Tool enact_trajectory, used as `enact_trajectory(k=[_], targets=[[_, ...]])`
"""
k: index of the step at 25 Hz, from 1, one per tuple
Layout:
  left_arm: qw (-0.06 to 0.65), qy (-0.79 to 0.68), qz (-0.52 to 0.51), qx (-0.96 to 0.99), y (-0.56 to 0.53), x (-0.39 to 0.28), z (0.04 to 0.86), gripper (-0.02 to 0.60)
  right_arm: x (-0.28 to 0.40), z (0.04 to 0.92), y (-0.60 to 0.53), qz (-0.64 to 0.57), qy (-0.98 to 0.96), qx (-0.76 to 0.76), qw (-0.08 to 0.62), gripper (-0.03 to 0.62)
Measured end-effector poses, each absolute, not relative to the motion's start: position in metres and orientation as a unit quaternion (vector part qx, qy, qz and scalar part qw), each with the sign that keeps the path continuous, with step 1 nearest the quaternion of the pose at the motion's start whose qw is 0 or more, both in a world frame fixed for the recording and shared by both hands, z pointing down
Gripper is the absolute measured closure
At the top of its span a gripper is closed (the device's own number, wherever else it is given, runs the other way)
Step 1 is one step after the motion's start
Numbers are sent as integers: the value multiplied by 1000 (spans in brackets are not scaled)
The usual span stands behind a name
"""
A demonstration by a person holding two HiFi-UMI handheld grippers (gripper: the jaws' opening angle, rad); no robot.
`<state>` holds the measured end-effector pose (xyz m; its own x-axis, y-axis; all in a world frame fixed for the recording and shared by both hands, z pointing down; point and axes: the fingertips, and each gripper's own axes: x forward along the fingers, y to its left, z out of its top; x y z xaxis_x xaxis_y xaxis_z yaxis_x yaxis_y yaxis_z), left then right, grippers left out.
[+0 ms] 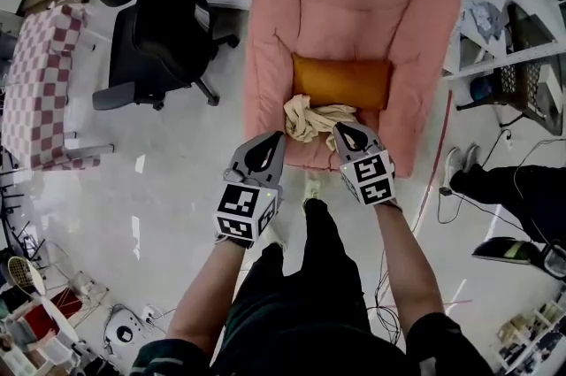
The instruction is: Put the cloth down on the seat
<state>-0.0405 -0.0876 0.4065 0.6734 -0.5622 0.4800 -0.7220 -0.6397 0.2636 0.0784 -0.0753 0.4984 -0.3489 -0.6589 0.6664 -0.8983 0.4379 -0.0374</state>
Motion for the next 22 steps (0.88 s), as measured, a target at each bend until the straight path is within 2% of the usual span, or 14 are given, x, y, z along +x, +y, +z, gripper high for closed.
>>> enact_trajectory(k=[8, 13, 22], targets=[[223, -340, 154, 900, -62, -58, 339, 575, 66, 374, -49, 197, -790, 557, 164, 586], [226, -343, 132, 902, -52, -79, 299, 575, 61, 311, -30, 168, -785, 584, 122, 588], [183, -348, 101, 914, -53, -110, 229, 575, 58, 221, -15, 102, -776, 618, 72, 589]])
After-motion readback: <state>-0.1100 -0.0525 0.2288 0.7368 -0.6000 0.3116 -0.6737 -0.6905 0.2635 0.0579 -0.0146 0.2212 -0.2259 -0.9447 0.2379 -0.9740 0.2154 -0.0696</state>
